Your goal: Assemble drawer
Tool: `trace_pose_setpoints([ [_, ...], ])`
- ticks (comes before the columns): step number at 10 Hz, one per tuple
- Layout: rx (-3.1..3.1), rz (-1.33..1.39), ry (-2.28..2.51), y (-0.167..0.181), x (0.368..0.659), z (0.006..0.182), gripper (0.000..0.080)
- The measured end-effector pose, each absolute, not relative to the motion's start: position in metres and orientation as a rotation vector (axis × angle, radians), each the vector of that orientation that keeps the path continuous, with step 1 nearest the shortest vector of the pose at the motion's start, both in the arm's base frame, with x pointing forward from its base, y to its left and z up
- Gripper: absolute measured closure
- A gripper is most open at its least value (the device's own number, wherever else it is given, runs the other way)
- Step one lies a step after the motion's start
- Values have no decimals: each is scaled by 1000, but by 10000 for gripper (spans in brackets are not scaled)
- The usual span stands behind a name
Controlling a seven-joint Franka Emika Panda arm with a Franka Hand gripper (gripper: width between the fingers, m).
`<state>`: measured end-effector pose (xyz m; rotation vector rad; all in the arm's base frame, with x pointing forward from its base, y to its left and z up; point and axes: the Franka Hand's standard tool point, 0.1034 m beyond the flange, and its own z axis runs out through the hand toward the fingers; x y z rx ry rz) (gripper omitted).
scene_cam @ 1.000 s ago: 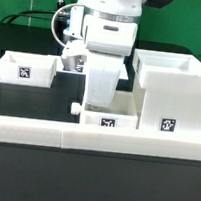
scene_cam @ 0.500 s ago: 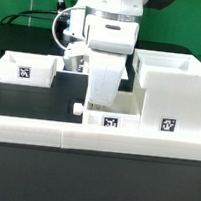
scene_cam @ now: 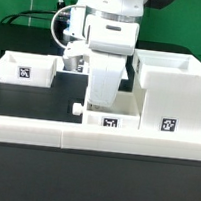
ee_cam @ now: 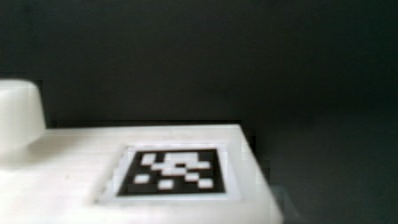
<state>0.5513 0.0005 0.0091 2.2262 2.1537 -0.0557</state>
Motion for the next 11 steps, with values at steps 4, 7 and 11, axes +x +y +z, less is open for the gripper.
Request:
trace_pose_setpoints([
  [4,2238,-75,2142,0,551,9,757],
  [7,2245,-87,2143,-1,550,9,757],
  [11,2246,-96,2145,-2,550,10,757],
])
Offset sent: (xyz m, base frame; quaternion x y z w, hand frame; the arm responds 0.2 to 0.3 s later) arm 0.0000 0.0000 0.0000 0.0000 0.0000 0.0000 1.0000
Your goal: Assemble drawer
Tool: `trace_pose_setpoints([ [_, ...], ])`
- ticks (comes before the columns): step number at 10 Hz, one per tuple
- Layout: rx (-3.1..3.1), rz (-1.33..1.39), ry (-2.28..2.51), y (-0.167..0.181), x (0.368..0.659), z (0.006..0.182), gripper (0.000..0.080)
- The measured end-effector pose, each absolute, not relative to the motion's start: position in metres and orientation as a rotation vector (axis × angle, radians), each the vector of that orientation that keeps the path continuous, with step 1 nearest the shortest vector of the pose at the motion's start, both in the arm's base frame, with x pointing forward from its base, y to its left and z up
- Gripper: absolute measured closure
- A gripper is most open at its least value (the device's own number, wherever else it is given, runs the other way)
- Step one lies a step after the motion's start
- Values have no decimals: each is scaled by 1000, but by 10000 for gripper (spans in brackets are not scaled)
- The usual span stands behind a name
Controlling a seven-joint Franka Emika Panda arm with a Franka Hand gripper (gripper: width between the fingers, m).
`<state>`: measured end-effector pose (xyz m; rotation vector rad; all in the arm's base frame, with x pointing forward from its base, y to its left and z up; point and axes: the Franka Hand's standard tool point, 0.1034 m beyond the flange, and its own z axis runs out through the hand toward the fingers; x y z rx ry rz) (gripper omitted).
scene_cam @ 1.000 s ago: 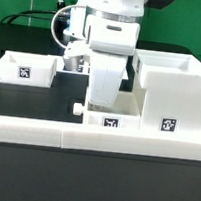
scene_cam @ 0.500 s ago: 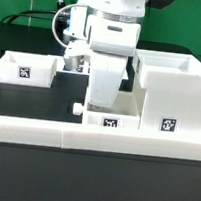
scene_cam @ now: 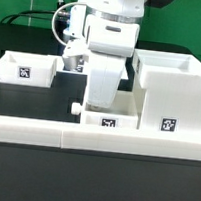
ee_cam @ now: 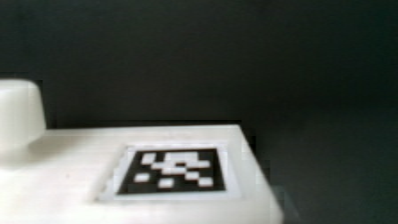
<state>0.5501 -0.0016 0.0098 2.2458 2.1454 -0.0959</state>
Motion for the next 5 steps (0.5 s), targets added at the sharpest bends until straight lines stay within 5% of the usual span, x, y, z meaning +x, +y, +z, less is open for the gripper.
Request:
trace_pose_setpoints([
  [5,2215,-126,2179,2,551,11,757],
])
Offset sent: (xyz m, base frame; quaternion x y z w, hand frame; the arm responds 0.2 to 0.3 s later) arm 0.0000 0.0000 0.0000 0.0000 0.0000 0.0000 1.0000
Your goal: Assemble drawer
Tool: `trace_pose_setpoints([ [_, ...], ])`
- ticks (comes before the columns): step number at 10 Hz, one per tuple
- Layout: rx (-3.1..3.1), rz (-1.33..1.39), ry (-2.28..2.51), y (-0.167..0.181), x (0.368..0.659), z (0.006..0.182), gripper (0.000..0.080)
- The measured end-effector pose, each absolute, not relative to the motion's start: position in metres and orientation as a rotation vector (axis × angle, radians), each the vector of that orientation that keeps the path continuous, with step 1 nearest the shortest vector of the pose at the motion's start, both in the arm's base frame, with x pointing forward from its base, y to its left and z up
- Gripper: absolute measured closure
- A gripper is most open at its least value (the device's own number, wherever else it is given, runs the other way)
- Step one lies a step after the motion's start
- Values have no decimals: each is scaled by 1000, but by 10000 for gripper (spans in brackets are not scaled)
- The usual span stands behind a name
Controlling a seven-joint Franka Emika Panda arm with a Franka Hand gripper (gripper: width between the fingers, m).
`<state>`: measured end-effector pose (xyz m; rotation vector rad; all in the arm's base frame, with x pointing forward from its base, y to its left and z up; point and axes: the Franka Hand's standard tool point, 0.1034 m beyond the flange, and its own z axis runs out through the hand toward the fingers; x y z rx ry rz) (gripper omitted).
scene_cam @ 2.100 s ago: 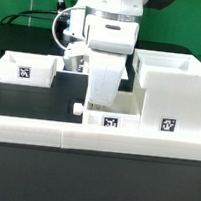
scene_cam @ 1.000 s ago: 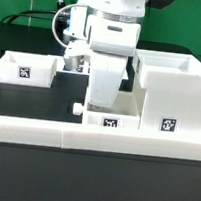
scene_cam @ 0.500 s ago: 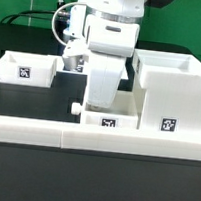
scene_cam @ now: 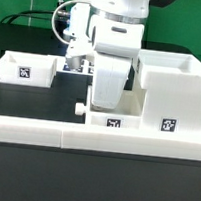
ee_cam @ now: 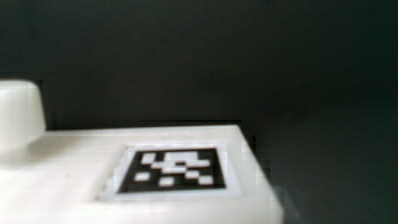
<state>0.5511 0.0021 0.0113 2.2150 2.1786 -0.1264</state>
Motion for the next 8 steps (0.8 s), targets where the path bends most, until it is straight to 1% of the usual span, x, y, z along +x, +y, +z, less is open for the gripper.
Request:
trace_pose_setpoints([
  [2,2214,-126,2179,2,551,11,757],
  [5,2157,-109,2222,12,552,11,757],
  [8,2120,-65,2224,11,551,9,757],
])
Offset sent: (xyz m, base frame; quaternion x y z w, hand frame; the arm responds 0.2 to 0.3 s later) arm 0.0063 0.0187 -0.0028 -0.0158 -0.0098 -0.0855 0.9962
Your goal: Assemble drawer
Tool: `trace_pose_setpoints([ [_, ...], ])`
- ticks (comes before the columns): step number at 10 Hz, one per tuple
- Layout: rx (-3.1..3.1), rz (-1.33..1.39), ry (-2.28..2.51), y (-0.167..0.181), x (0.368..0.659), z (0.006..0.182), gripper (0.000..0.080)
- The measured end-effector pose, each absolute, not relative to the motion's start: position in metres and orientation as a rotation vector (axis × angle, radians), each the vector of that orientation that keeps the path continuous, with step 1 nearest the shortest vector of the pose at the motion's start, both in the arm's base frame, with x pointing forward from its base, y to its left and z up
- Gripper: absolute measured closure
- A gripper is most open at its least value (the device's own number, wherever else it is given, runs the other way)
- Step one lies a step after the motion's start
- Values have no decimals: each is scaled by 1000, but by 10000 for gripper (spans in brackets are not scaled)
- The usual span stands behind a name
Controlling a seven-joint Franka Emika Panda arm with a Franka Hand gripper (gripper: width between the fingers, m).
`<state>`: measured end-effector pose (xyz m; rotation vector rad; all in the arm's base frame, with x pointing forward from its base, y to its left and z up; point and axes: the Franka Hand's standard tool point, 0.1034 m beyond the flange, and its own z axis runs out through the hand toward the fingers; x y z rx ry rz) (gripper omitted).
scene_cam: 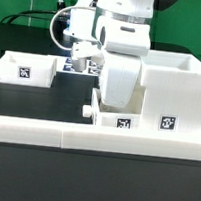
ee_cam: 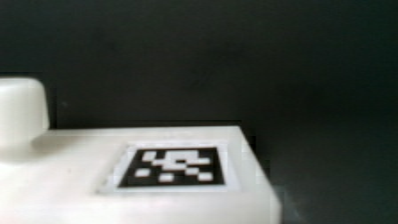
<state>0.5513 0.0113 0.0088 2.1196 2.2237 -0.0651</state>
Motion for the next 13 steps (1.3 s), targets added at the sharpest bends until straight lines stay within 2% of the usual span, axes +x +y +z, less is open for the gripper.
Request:
trace_pose_setpoints([
  [2,2120,-65,2223,11,551,9,757],
  [3,2121,-65,2223,11,551,9,676],
  [4,2132,-88,2221,9,552,12,676],
  [5,2135,-101,2219,8,554,17,491],
  [6,2136,-109,2218,8,556,21,358],
  [7,2141,-128,2219,6,557,25,358],
  [8,2150,-162,2220,4,557,34,203],
  [9,2152,-170,2215,2,558,44,166],
  [11,2149,-167,2204,-2,561,63,153],
  [13,2110,-171,2244,-17,561,68,151],
])
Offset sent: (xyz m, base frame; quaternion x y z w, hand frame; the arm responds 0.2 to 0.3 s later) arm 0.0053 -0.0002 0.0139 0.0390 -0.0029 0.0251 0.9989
